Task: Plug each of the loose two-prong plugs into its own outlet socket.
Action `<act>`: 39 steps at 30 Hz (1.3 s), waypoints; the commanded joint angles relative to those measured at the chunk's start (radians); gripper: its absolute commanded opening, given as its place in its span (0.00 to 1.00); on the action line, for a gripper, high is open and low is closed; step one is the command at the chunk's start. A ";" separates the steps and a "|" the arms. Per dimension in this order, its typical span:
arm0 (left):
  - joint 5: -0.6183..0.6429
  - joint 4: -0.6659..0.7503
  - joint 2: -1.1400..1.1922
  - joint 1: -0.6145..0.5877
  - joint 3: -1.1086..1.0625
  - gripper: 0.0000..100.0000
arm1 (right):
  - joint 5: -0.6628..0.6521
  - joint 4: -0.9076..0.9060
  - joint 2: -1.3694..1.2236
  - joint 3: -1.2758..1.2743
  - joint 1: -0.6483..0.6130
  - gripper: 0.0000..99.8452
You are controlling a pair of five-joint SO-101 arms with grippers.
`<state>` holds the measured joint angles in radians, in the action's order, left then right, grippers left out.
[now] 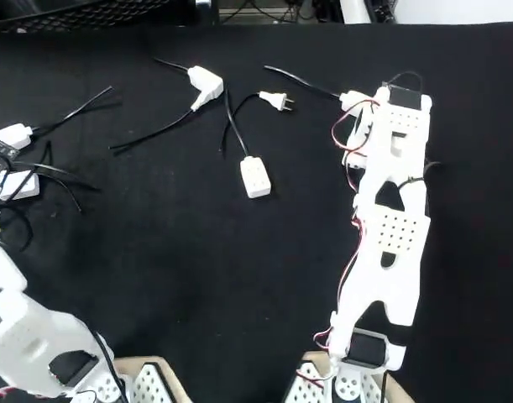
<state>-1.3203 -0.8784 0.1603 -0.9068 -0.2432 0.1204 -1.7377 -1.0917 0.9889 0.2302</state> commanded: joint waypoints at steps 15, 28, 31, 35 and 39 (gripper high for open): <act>-0.014 0.008 0.316 0.004 0.334 0.15 | -0.005 0.029 -0.018 0.010 0.011 0.18; 0.147 0.006 0.249 0.085 0.337 0.03 | -0.005 0.029 -0.018 0.010 0.011 0.18; 0.164 -0.037 0.196 0.114 0.305 0.03 | -0.005 0.029 -0.018 0.010 0.011 0.18; 0.181 -0.163 0.138 0.166 0.282 0.03 | -0.005 0.035 -0.018 0.008 0.011 0.18; 0.402 -0.206 0.068 0.205 0.283 0.03 | -0.005 0.035 -0.018 0.008 0.011 0.18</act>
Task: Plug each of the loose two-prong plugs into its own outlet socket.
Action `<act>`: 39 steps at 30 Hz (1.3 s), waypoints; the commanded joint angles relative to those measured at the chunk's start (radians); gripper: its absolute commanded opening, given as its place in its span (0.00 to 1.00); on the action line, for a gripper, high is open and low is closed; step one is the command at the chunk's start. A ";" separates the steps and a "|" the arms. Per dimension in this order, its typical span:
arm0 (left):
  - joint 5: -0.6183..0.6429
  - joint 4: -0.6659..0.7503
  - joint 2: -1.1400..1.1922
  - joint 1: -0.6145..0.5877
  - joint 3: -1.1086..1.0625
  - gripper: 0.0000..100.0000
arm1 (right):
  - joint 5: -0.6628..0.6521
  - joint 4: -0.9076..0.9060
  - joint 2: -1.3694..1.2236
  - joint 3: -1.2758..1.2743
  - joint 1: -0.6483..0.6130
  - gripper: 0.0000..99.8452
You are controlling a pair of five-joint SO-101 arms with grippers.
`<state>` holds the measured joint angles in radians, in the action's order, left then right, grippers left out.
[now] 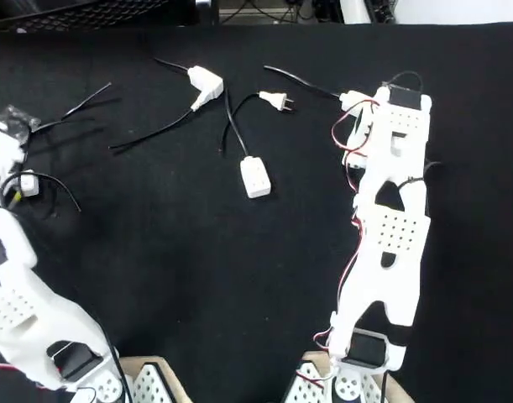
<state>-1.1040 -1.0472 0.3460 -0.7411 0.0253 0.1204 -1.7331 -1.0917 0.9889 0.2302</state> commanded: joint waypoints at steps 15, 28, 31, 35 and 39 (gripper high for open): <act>1.030 -0.040 -0.345 0.234 0.007 0.03 | -0.005 0.031 -0.018 0.005 0.014 0.18; 1.456 -0.219 -0.358 0.558 0.018 0.03 | -0.005 0.028 -0.018 0.004 0.017 0.18; 1.458 -0.163 -0.358 0.610 0.007 0.03 | -0.005 0.025 -0.018 0.004 0.017 0.18; 1.458 -0.086 -0.354 0.700 0.007 0.03 | -0.006 0.021 -0.018 0.004 0.014 0.18; 1.458 0.040 -0.347 0.796 0.005 0.03 | -0.035 -0.012 -0.016 0.010 -0.020 0.18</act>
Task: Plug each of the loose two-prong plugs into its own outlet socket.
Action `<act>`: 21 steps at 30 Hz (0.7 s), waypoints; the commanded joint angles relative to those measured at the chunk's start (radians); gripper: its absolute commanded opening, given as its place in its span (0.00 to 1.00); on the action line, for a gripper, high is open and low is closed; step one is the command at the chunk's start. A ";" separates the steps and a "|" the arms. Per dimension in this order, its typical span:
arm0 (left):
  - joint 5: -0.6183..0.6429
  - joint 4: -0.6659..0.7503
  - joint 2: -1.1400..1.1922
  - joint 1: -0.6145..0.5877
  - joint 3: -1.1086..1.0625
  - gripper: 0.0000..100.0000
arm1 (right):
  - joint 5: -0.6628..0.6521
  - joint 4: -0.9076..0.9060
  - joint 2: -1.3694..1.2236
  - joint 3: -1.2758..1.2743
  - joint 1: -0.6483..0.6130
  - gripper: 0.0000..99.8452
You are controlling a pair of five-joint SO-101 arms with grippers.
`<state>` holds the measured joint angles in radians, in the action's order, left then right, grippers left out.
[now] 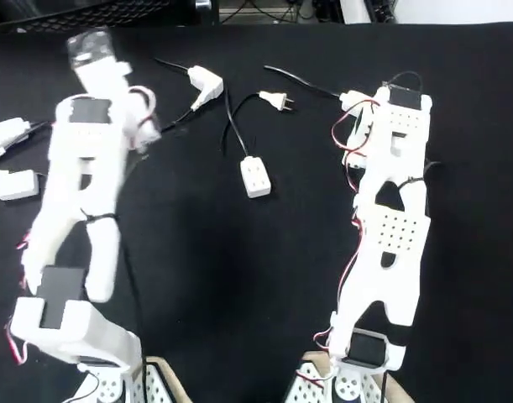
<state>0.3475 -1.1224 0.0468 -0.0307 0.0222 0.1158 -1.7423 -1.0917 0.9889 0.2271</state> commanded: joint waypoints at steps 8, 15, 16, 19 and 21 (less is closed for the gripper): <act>0.006 0.446 -0.058 0.153 -0.154 0.03 | -0.334 -0.021 -0.001 0.068 -0.132 0.18; 0.035 0.684 -0.058 0.191 -0.259 0.03 | -0.508 -0.021 0.142 0.104 -0.204 0.18; 0.066 0.723 -0.058 0.196 -0.257 0.03 | -0.528 -0.021 0.163 0.094 -0.219 0.18; 0.127 0.845 -0.055 0.214 -0.266 0.03 | -0.640 -0.020 0.216 0.065 -0.275 0.18; 0.132 0.910 -0.054 0.222 -0.268 0.03 | -0.752 -0.020 0.243 0.051 -0.296 0.18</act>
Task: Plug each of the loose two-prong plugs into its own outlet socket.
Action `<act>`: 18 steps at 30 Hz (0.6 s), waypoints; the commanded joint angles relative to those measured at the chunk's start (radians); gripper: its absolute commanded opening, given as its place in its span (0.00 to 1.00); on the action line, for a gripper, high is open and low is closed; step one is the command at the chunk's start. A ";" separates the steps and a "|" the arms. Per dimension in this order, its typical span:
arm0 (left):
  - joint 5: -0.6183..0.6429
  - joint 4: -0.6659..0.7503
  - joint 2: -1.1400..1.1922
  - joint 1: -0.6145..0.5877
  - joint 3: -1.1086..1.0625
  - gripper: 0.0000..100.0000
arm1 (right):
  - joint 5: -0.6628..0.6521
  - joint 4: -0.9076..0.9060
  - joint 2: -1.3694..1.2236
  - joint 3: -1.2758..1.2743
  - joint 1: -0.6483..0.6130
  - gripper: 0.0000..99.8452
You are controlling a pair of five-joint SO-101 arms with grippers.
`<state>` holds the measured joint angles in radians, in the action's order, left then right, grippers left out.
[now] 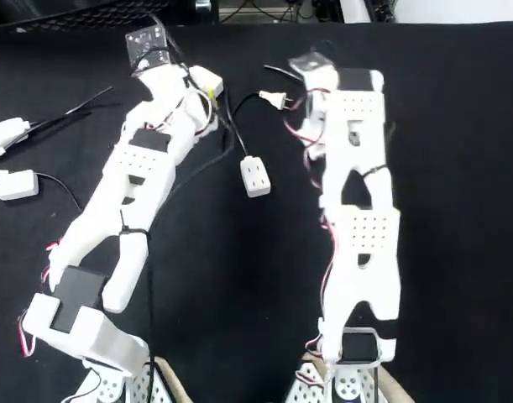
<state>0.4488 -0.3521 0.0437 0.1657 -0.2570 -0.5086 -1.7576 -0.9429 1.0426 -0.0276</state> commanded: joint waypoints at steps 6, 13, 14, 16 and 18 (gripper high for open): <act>0.034 0.325 -0.044 0.021 0.012 0.03 | -0.384 -0.003 0.154 0.005 -0.031 0.12; 0.120 0.347 -0.055 0.012 0.012 0.03 | -0.635 0.003 0.157 0.007 0.028 0.06; 0.141 0.345 -0.055 0.002 0.012 0.03 | -0.651 0.003 0.154 0.007 0.038 0.06; 0.183 0.345 -0.055 -0.005 0.016 0.03 | -0.660 0.005 0.154 0.007 0.048 0.05; 0.215 0.345 -0.055 -0.005 0.019 0.03 | -0.658 0.005 0.154 0.007 0.044 0.03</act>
<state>0.5961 -0.0284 0.0437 0.1765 -0.2570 -1.1515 -1.7576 -0.8385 1.0380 0.0046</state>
